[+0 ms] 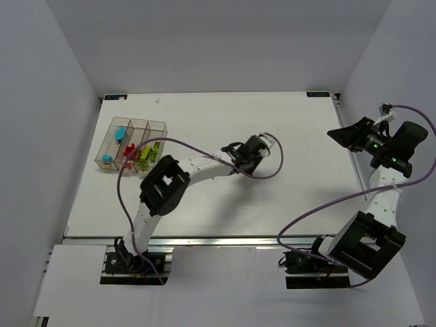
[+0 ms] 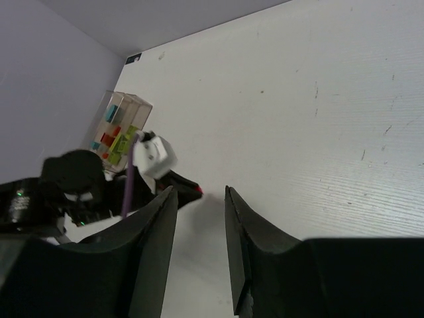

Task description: Sort the legos into containers by color

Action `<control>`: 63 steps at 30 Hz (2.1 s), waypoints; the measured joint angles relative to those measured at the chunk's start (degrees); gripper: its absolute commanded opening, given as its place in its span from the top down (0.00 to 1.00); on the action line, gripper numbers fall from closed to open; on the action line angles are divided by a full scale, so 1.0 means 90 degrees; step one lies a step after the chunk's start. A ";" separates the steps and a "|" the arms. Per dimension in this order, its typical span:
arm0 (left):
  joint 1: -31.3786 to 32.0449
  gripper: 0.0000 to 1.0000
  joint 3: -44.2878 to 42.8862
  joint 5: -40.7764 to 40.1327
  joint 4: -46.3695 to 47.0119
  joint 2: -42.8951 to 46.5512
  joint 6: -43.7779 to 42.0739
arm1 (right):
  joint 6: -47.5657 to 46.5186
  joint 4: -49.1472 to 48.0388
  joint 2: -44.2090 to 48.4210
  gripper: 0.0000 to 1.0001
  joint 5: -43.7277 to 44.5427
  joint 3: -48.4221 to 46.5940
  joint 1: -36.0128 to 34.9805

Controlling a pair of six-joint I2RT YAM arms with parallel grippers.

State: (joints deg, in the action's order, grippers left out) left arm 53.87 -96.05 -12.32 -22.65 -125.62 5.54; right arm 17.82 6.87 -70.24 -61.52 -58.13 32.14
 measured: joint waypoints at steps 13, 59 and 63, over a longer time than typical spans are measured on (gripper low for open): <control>-0.2674 1.00 0.2169 -0.1030 0.0078 0.3415 0.0015 | -0.0311 -0.0112 0.0044 0.58 -0.0007 0.0163 -0.0313; -0.6076 0.28 0.2509 -0.0566 0.0435 0.3716 0.0775 | -0.0840 -0.0078 0.0024 0.39 0.0282 0.0199 -0.1156; -0.6125 0.46 0.2552 -0.0512 0.0534 0.3507 0.0865 | -0.0843 -0.0078 0.0024 0.39 0.0333 0.0199 -0.1158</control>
State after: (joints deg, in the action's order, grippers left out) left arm -1.26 -73.08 -16.93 -17.85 -94.06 13.32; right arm 10.24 6.17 -70.02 -58.52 -56.34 21.71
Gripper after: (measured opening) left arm 0.655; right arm 0.612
